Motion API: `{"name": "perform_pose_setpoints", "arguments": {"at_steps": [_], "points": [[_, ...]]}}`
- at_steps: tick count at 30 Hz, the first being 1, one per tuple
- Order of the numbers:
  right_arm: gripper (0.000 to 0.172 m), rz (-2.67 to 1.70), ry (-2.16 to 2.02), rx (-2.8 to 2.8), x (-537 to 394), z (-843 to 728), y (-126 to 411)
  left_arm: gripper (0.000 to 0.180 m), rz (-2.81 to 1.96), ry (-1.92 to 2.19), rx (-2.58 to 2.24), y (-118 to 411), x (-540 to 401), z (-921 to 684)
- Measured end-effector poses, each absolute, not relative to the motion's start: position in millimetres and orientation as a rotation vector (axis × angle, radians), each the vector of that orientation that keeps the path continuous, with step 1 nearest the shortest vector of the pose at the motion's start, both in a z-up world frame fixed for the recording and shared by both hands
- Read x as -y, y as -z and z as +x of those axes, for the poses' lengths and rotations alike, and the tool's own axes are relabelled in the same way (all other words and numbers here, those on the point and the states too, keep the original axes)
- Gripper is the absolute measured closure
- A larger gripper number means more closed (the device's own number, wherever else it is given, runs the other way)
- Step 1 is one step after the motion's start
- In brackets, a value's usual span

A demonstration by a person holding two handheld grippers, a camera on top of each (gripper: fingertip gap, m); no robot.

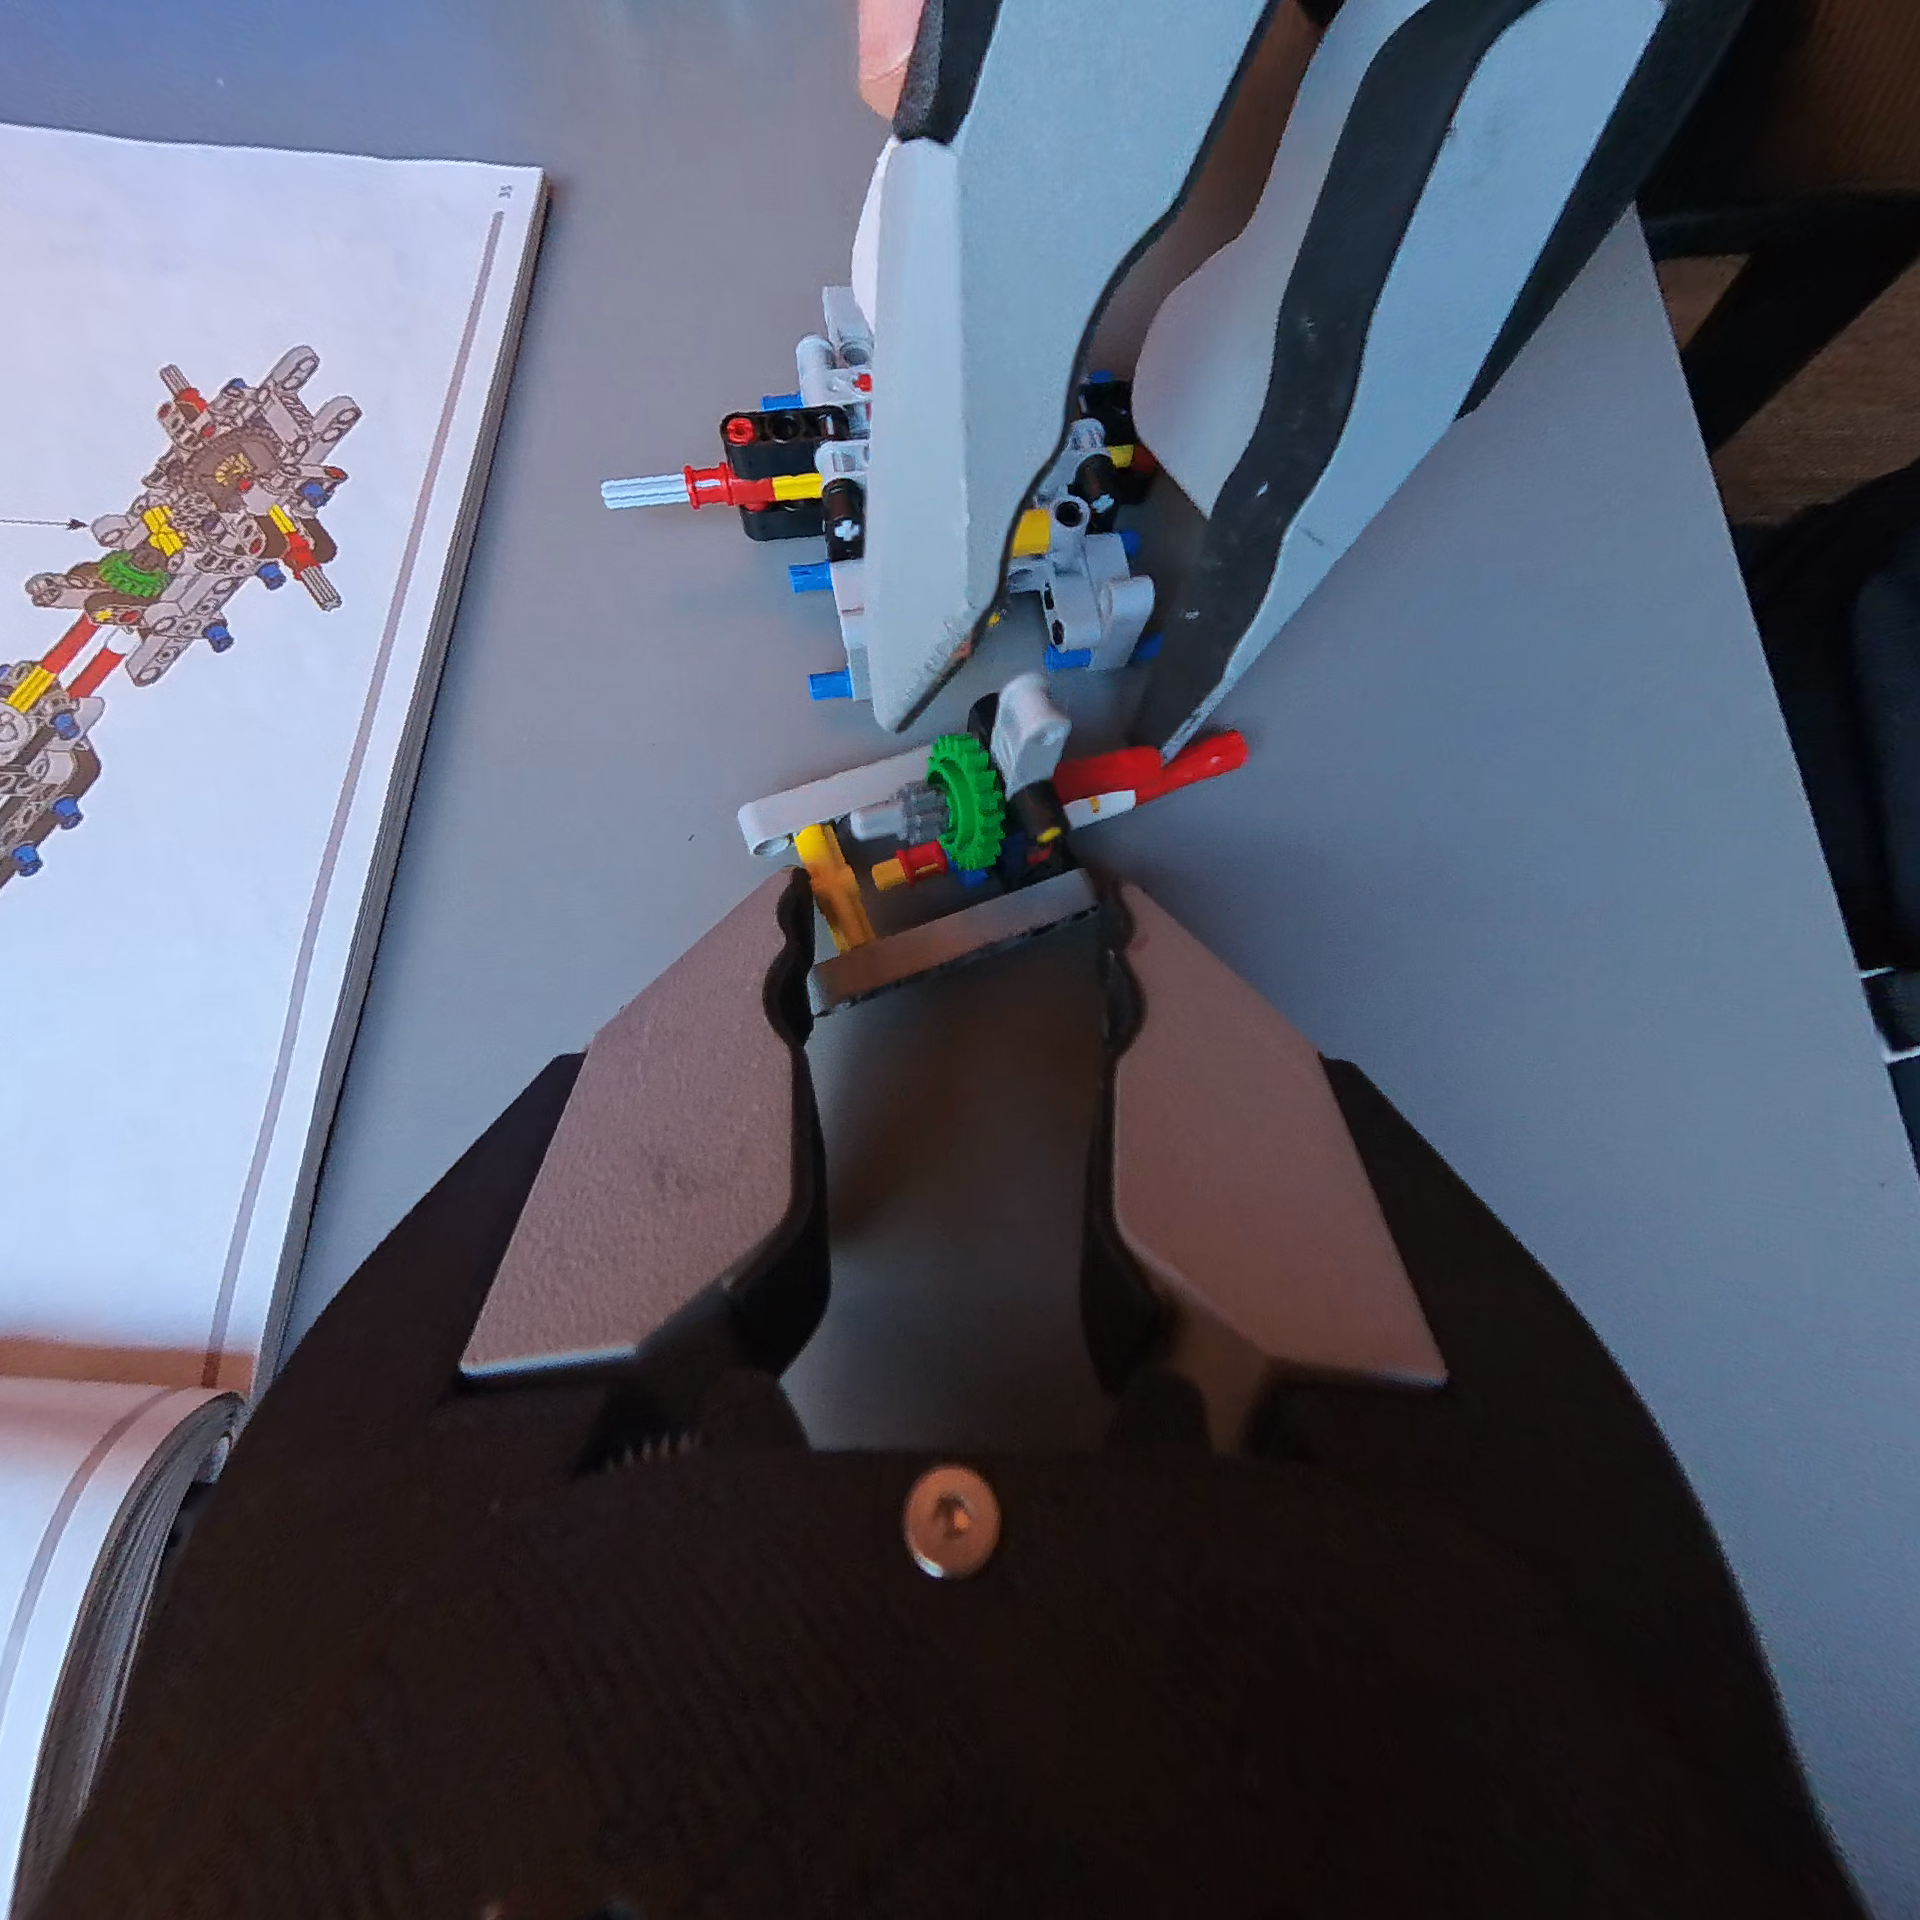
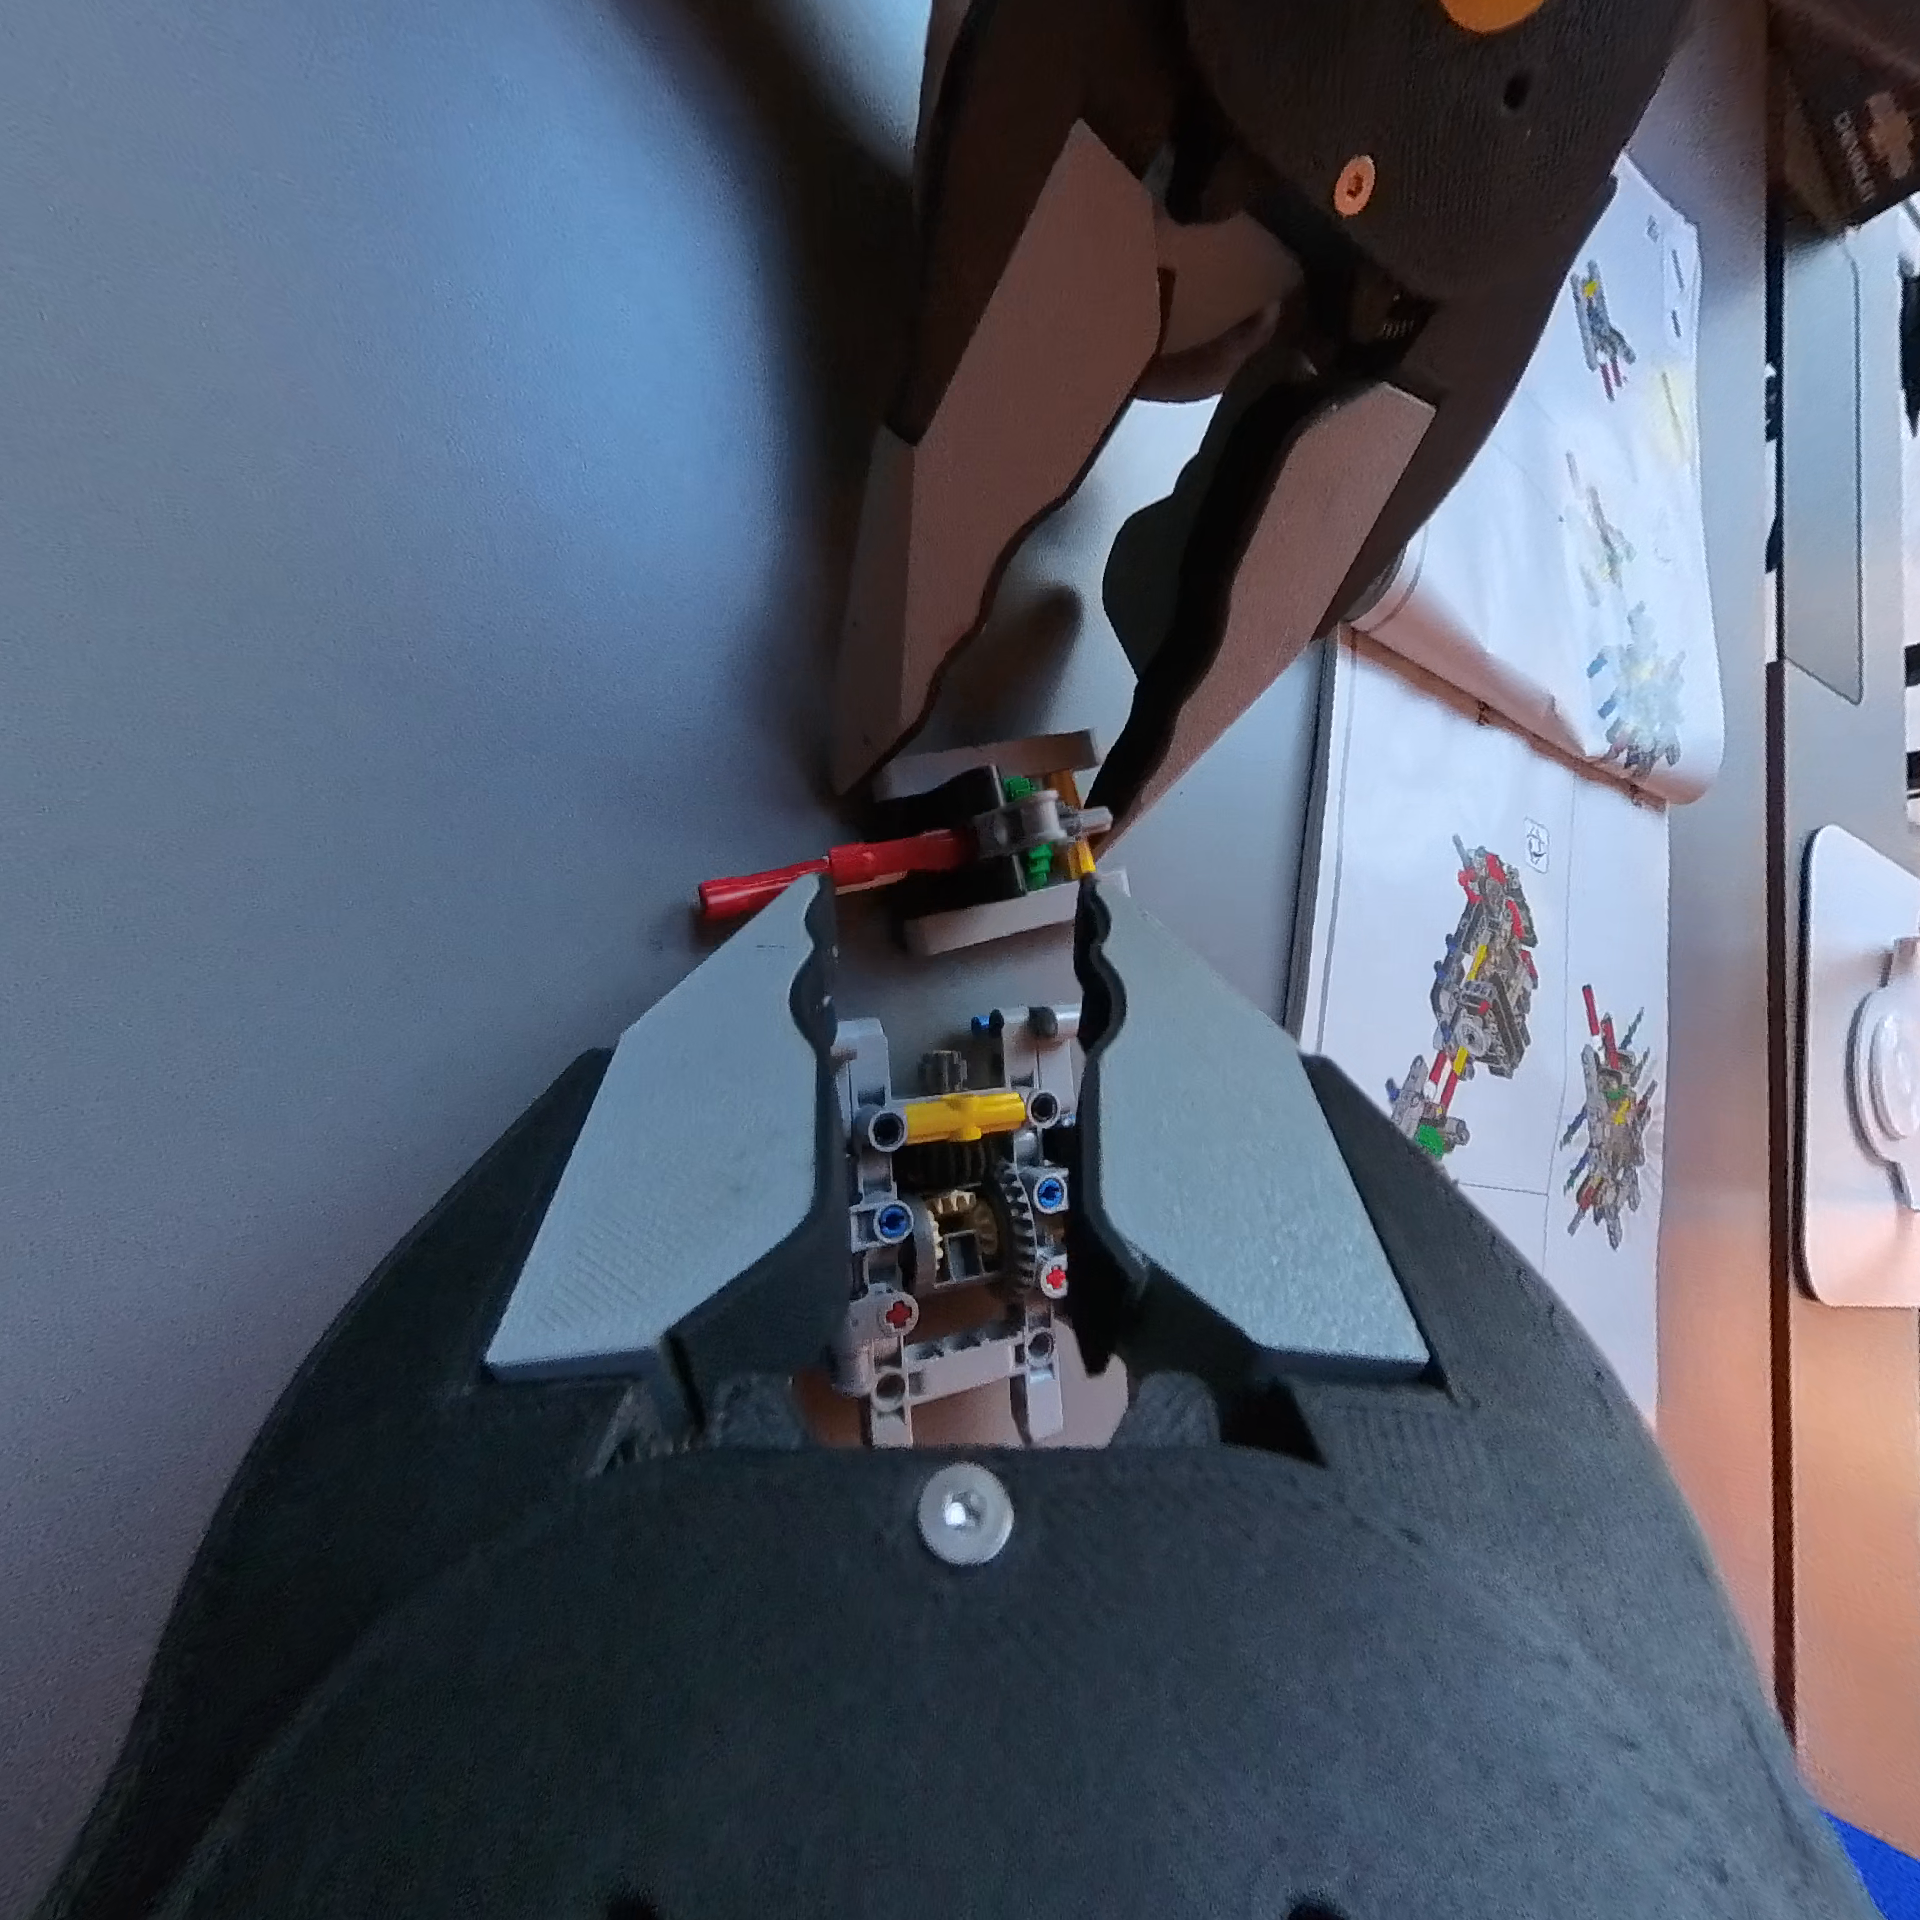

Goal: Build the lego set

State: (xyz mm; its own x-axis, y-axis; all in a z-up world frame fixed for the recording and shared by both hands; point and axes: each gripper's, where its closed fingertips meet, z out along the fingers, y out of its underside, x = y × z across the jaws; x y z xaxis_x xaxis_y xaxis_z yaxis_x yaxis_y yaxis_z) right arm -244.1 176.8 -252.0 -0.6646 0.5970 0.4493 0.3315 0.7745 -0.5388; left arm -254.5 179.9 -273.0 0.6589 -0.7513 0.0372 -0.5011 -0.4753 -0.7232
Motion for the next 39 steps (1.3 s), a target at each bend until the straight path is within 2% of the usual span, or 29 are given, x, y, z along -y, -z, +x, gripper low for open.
{"name": "perform_pose_setpoints", "arguments": {"at_steps": [5, 8, 13, 19, 25, 39], "points": [[0.133, -0.733, -0.658, 2.324, -174.2, -244.9, 246.5, 0.128, -2.170, 0.446, -0.972, 273.2, -179.7, -254.4], [0.141, -0.761, -0.724, 2.336, -170.9, -242.2, 249.7, 0.129, -2.170, 0.446, -0.972, 273.1, -179.6, -254.3], [0.142, -0.837, -0.798, 2.357, -170.6, -242.1, 251.2, 0.129, -2.170, 0.447, -0.972, 273.1, -179.4, -254.2], [0.125, -0.831, -0.849, 2.323, -171.9, -244.7, 248.7, 0.129, -2.163, 0.459, -0.991, 273.1, -176.7, -250.1], [0.128, -0.756, -0.756, 2.329, -163.7, -247.6, 257.1, 0.129, -2.160, 0.463, -0.999, 273.1, -175.7, -247.5], [0.132, -0.897, -0.892, 2.352, -161.1, -246.4, 257.6, 0.129, -2.160, 0.463, -1.000, 273.1, -175.1, -247.9]]}}
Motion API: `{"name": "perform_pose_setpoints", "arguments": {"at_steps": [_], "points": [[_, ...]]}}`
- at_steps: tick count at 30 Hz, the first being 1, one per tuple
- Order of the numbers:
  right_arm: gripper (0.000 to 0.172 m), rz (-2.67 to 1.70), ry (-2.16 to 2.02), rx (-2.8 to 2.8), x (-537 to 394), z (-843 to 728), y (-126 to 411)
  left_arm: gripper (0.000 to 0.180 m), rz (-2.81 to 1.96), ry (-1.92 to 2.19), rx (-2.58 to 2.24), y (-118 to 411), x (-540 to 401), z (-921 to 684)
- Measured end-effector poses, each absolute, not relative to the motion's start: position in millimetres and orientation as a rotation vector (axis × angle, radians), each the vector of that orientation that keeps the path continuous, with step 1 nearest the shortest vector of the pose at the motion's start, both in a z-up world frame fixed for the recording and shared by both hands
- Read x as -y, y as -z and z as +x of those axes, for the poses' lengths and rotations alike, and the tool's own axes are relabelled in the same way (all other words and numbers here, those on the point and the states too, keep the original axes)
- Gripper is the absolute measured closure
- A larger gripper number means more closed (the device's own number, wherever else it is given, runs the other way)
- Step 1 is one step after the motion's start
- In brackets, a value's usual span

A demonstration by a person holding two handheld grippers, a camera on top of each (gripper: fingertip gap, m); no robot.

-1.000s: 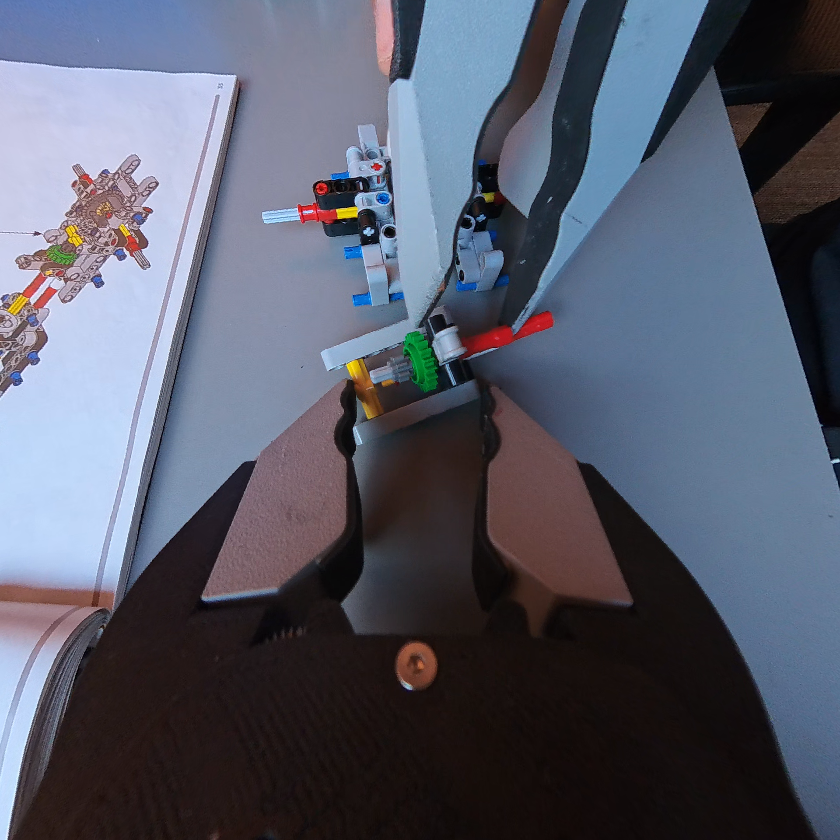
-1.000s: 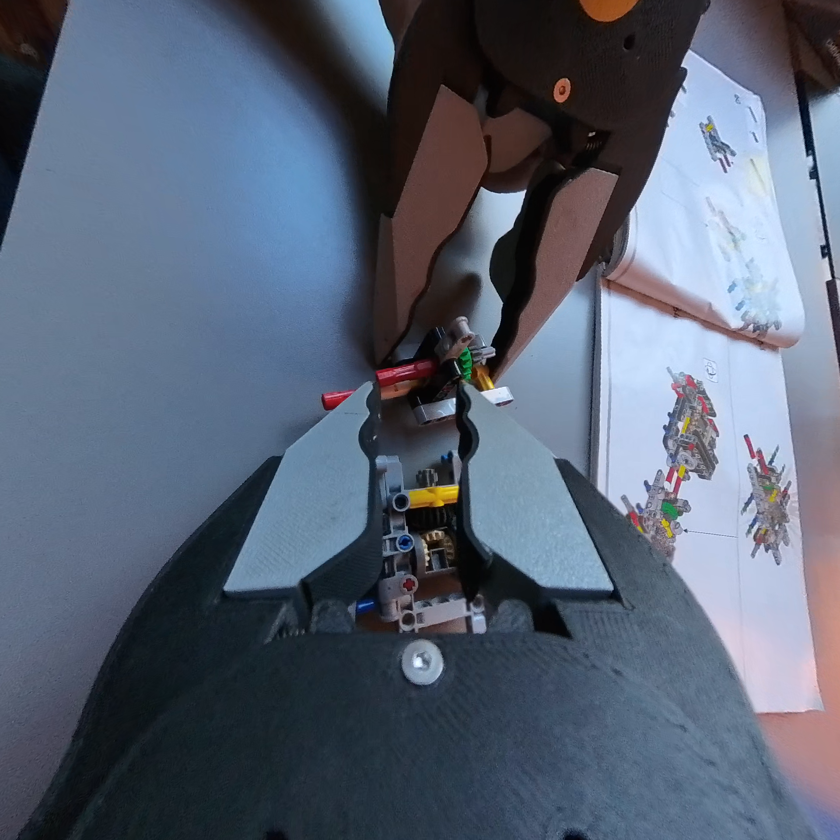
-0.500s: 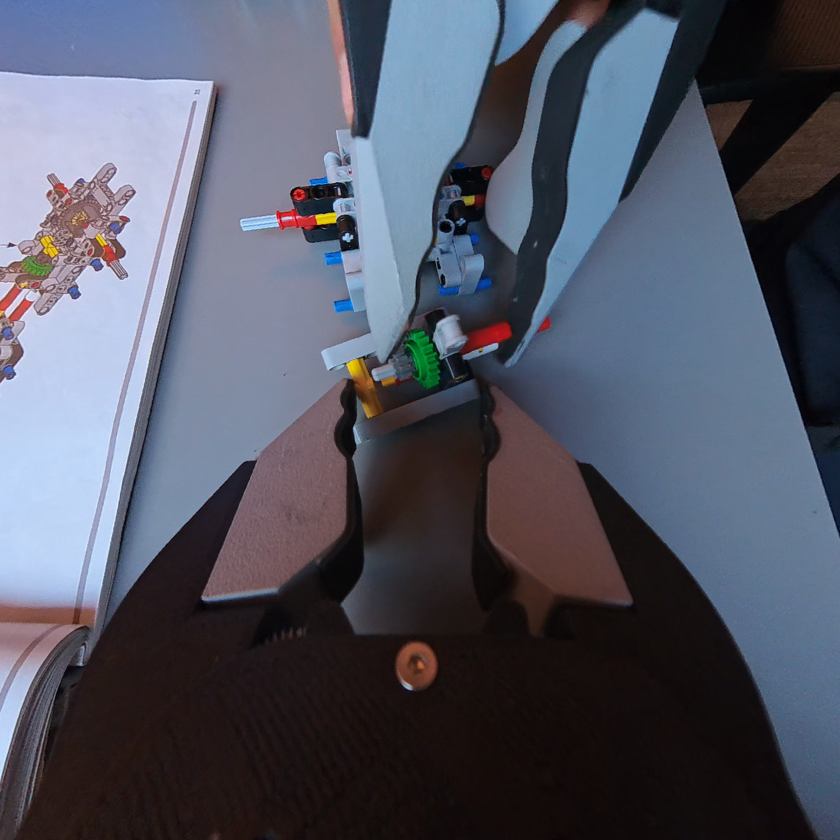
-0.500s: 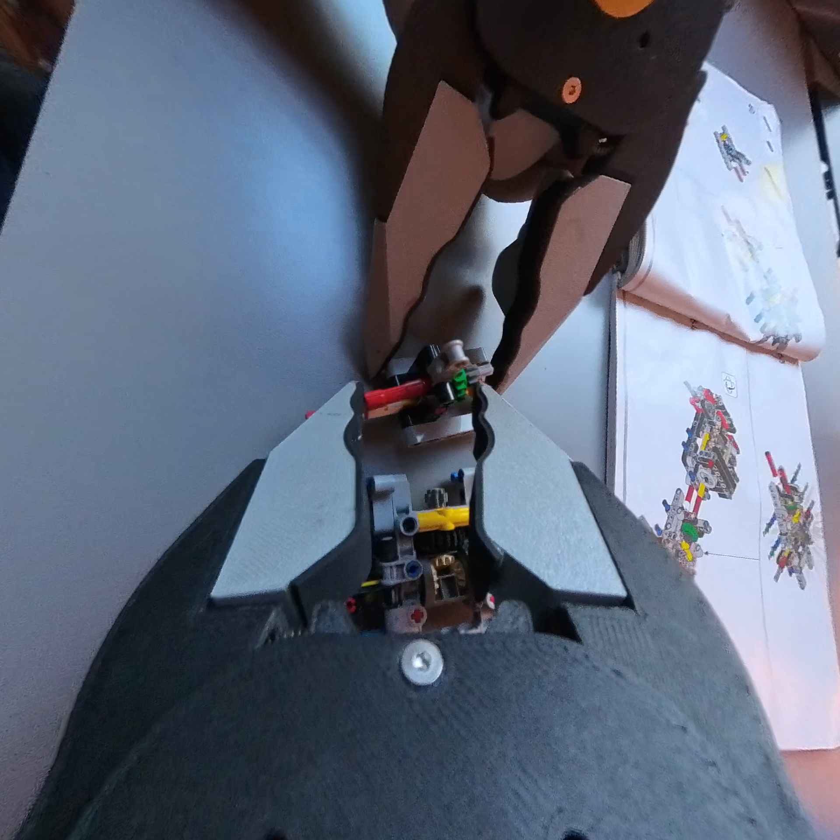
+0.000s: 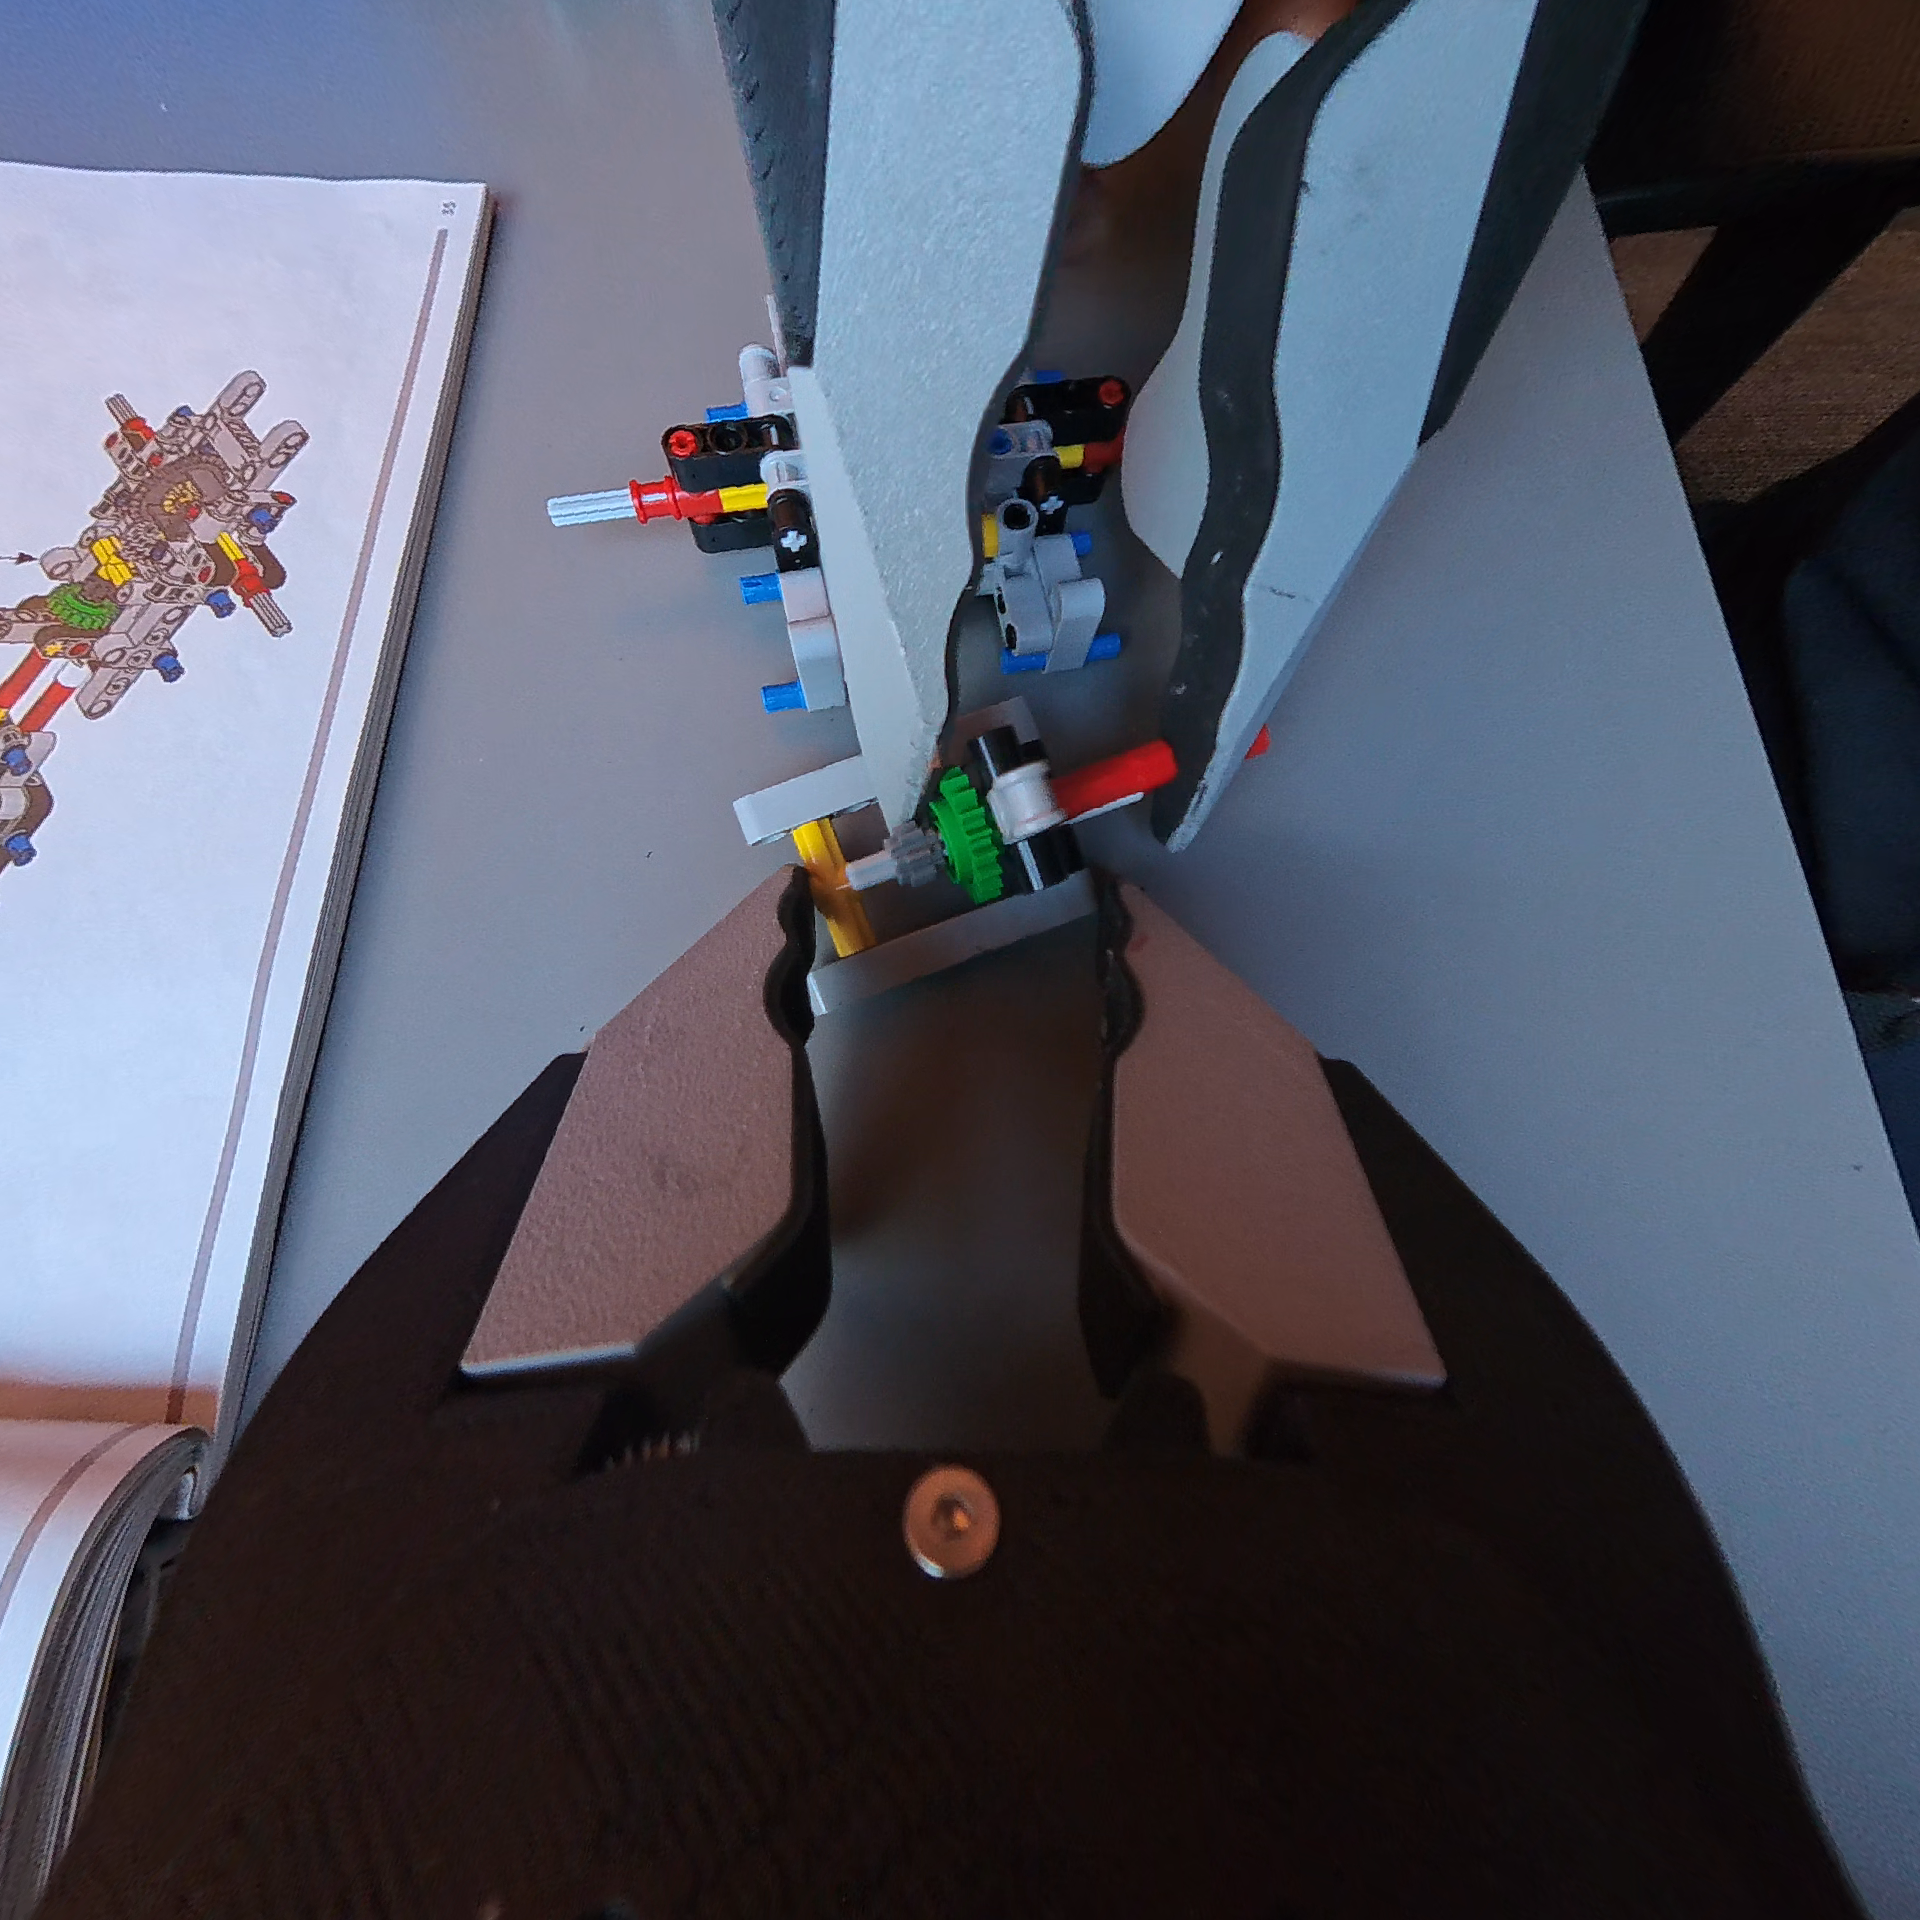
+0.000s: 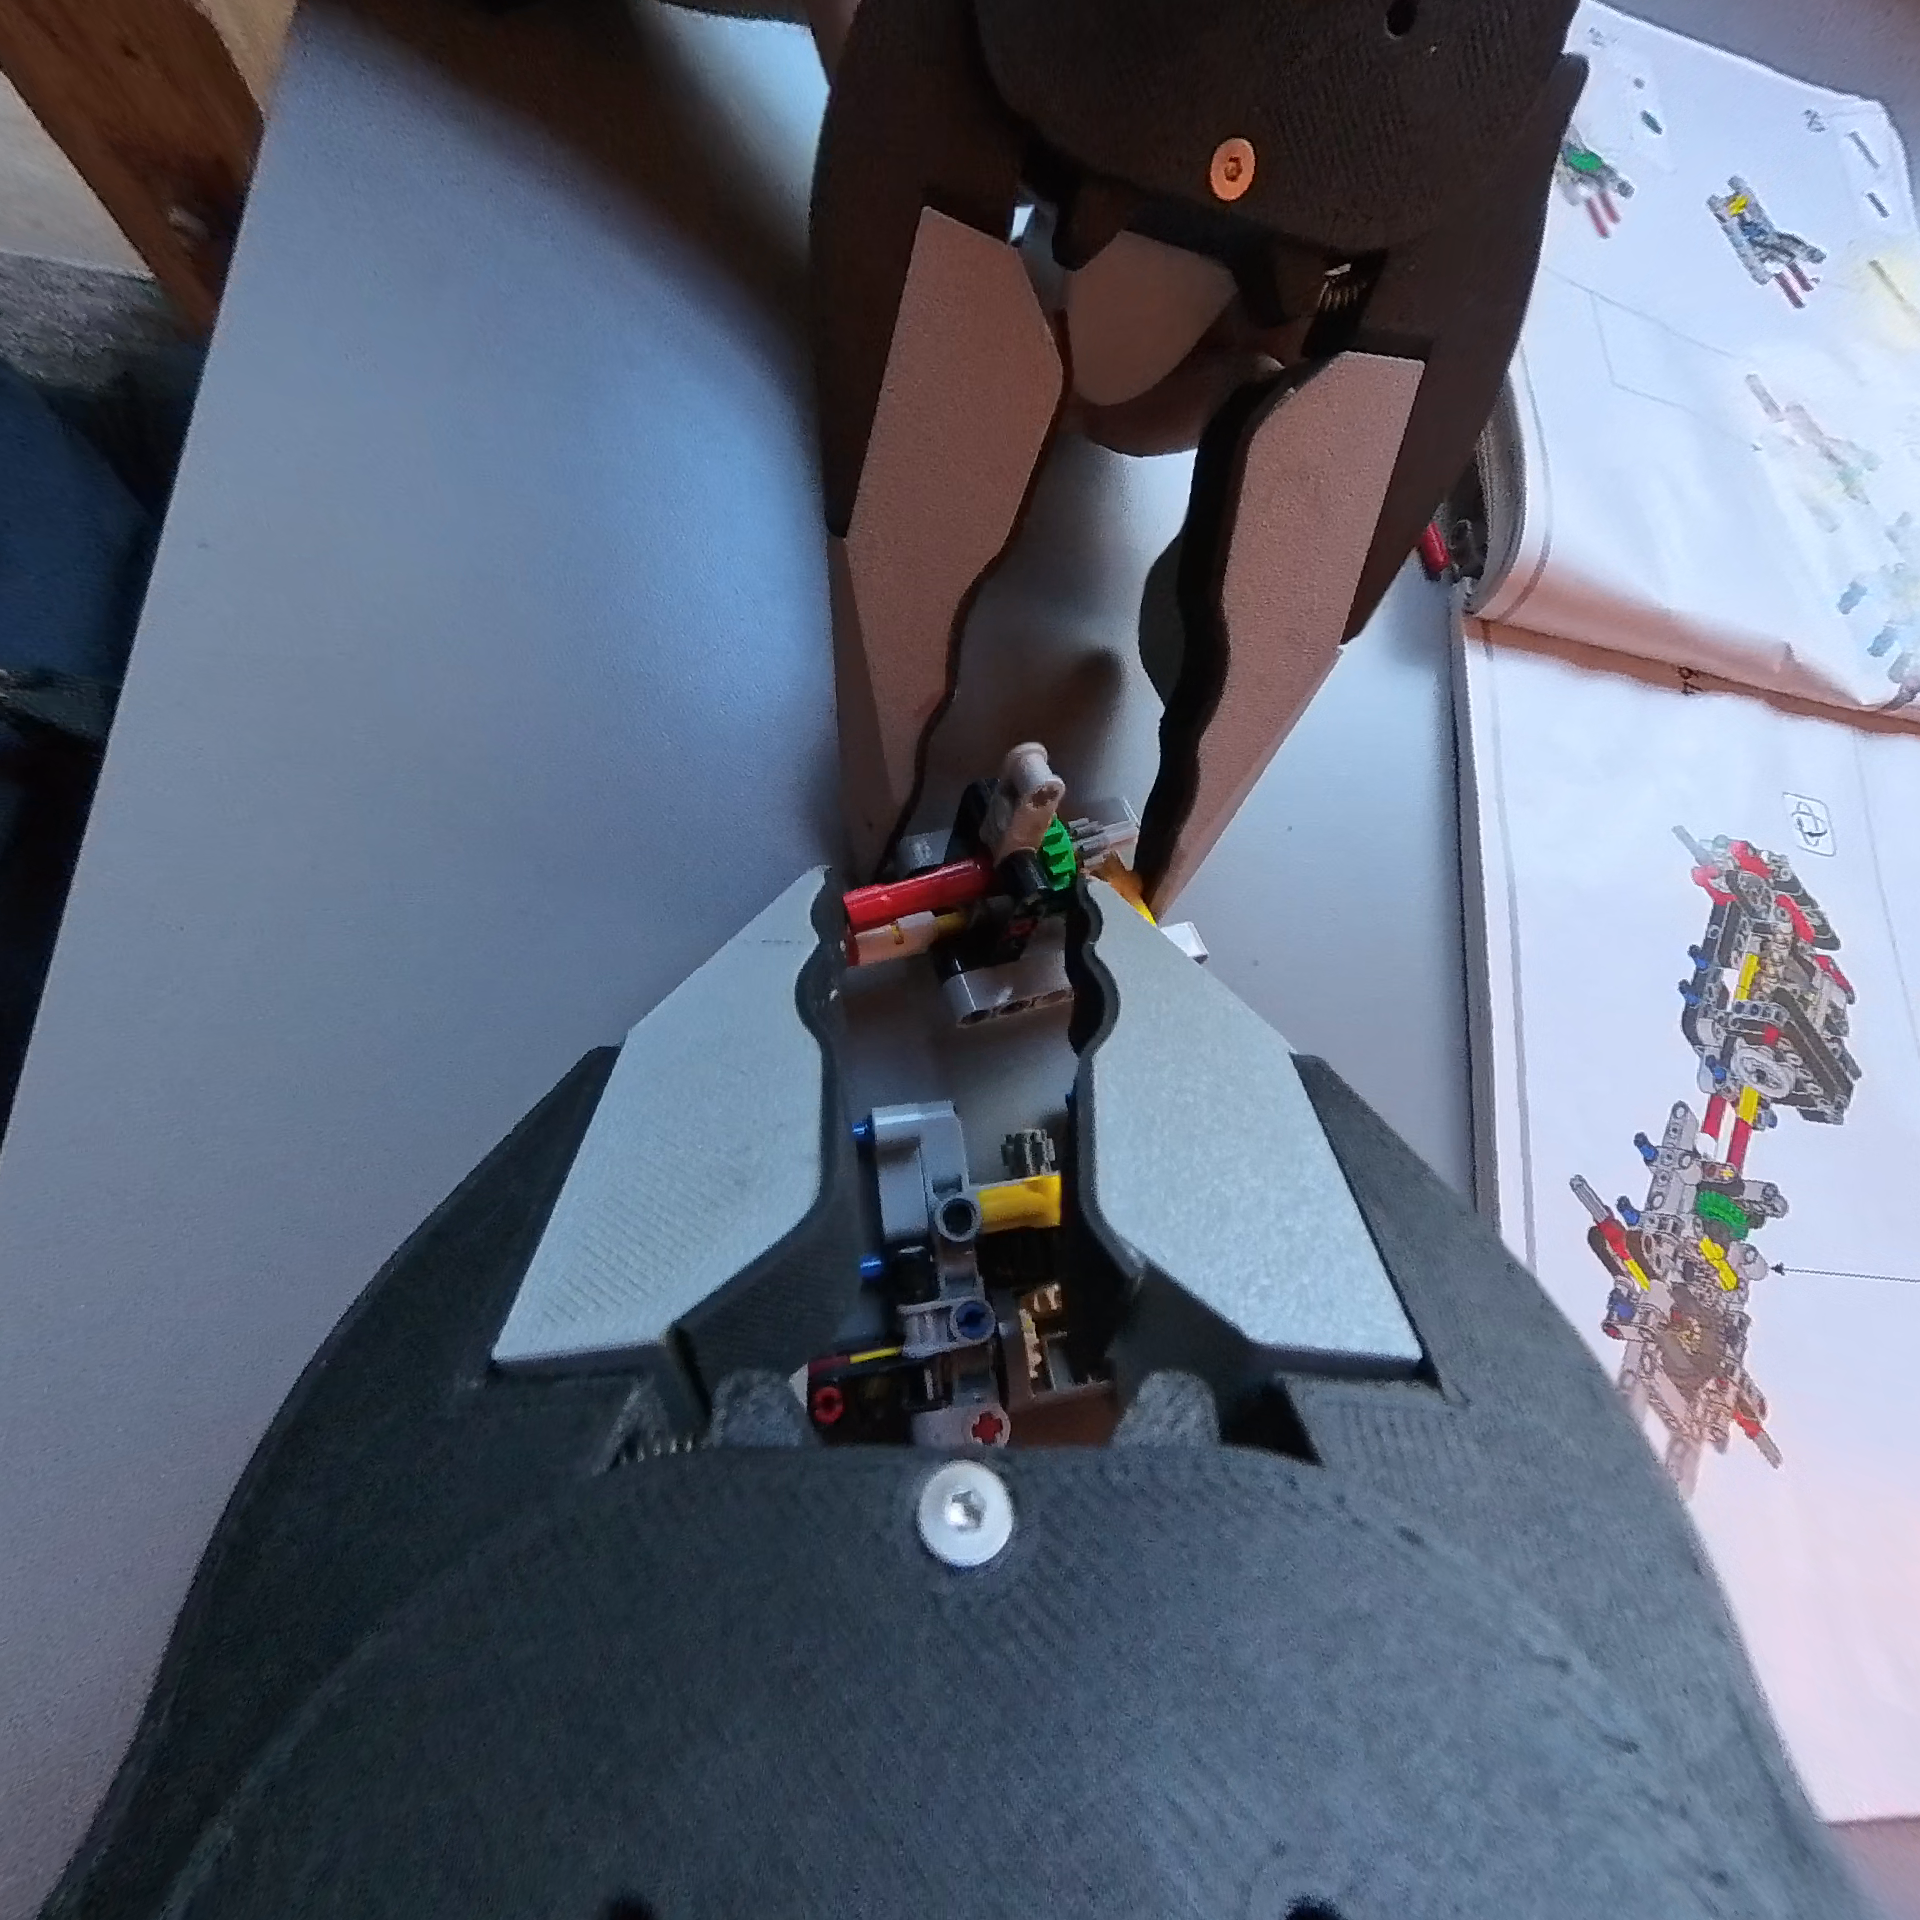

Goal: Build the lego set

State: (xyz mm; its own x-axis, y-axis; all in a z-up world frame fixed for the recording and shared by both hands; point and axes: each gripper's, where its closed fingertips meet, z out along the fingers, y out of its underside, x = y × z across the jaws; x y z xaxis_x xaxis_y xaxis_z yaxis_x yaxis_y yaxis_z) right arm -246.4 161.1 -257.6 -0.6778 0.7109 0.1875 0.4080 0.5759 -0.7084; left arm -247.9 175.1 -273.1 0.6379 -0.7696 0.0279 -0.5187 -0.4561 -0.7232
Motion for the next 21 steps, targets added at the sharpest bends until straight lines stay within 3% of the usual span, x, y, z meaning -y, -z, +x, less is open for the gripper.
{"name": "perform_pose_setpoints", "arguments": {"at_steps": [21], "points": [[0.132, -1.006, -0.996, 2.347, -160.5, -250.6, 258.3, 0.129, -2.177, 0.431, -0.949, 273.2, -177.2, -251.9]]}}
